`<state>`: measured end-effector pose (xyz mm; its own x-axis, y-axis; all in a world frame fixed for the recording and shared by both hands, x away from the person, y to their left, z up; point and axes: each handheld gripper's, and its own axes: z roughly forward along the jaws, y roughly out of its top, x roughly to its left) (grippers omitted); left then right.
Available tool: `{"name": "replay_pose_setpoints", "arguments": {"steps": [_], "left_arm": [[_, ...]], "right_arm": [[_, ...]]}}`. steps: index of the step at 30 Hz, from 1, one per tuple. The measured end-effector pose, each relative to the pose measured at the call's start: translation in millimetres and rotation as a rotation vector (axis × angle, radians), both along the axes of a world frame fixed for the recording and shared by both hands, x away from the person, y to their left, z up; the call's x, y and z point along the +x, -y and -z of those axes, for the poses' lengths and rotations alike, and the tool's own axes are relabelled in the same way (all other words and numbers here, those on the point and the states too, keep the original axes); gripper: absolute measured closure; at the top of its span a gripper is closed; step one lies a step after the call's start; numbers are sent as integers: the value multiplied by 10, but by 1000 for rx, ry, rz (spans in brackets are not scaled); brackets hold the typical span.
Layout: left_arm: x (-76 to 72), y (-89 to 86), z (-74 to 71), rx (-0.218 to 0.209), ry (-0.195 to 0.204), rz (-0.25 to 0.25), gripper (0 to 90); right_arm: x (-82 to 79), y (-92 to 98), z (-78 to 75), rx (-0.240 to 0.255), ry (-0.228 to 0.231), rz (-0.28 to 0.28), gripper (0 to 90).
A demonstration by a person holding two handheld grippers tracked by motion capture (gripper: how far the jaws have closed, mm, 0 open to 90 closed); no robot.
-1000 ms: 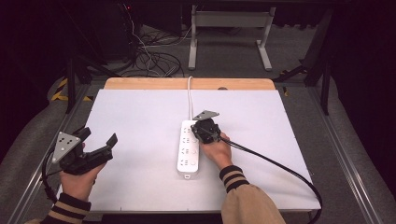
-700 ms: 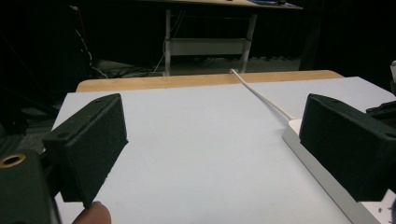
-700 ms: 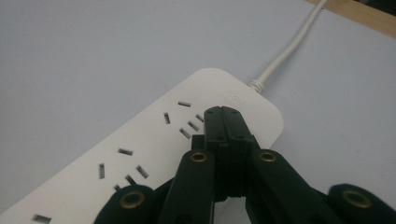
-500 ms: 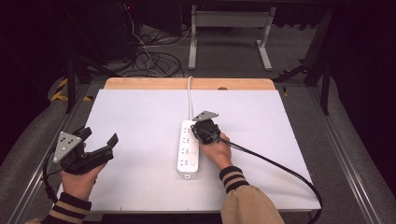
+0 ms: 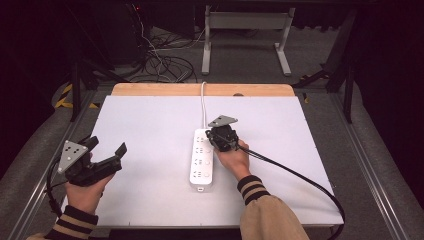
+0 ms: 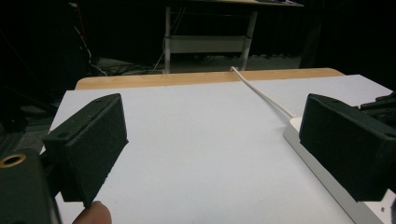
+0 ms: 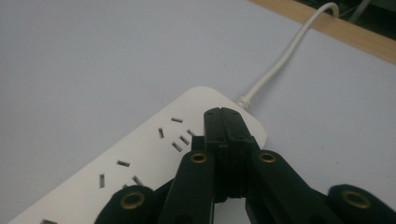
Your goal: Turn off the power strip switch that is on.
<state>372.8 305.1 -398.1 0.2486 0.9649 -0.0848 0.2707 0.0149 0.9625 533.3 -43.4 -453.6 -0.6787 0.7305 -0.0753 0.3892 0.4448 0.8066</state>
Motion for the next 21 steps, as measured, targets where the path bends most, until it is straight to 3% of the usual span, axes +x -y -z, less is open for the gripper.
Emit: {"name": "replay_pose_setpoints", "arguments": {"steps": [7,11,16,18,21], "left_arm": [[-4,1,-7,0,4,4,81],[-2,2,-10,-2,6,-1,81],[-20,-2,-29,-1,30,-14,81],[-28,3,-32,4,37,-14,81],[-37,14,-37,6,46,-14,81]], "right_arm": [[-123,102,-329,49,80,-38,900],[-295,306,-689,110,171,-65,900],[-696,746,-1124,193,306,-65,900],[-890,950,-1196,224,347,-51,900],[-1184,1283,-1180,301,424,-13,900]]}}
